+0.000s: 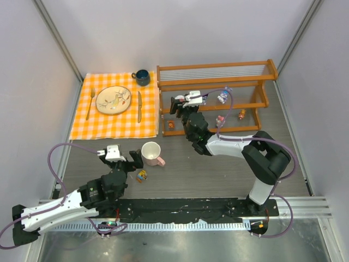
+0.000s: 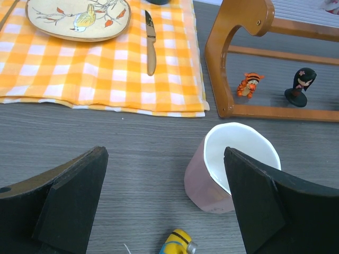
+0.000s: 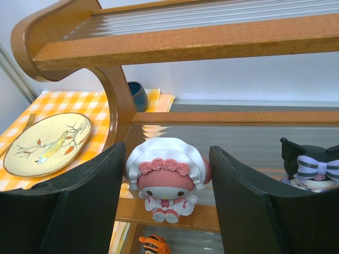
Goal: Place and organize the plastic toys onto the shelf
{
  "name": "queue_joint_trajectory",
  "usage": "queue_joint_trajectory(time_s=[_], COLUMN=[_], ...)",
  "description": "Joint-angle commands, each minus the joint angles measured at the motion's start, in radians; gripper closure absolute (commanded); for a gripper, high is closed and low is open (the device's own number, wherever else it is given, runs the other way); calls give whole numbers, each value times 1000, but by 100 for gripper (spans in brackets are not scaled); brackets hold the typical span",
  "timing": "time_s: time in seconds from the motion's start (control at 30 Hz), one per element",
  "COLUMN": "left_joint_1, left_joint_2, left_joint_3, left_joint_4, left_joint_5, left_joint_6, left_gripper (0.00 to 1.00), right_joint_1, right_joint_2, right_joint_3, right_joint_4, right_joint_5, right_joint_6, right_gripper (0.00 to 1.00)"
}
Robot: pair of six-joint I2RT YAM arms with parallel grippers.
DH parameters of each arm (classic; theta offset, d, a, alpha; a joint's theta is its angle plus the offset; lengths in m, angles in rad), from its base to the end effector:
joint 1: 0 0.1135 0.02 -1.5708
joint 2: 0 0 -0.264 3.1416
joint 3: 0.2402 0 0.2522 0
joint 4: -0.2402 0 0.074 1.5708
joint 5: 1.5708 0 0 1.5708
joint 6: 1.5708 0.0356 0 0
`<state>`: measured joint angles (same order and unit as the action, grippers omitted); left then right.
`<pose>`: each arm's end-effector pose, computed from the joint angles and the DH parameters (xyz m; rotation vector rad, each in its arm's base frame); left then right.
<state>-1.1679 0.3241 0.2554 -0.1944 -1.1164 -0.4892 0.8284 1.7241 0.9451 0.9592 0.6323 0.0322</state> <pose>0.0705 -0.0839 0.2173 -0.1804 1.6802 -0.2174 0.2709 0.2642 0.2634 -0.0349 1.4307 0.2701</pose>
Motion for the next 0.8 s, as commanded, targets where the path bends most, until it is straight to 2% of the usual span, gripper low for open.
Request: queue_joint_trajectory(time_s=[0.0, 0.2, 0.77], left_joint_1=[8, 11, 16], left_joint_2=[-7, -26, -14], left_joint_3=[-2, -7, -10], left_joint_4=[49, 42, 52], left_joint_5=[-14, -10, -6], left_joint_6=[-5, -5, -3], left_gripper=[4, 3, 3], right_joint_1=[-3, -9, -58], right_joint_2=[17, 64, 118], right_joint_3=[50, 40, 50], right_joint_4=[187, 288, 319], right_joint_5=[-5, -19, -60], right_joint_6=[-26, -83, -64], right_gripper=[99, 99, 99])
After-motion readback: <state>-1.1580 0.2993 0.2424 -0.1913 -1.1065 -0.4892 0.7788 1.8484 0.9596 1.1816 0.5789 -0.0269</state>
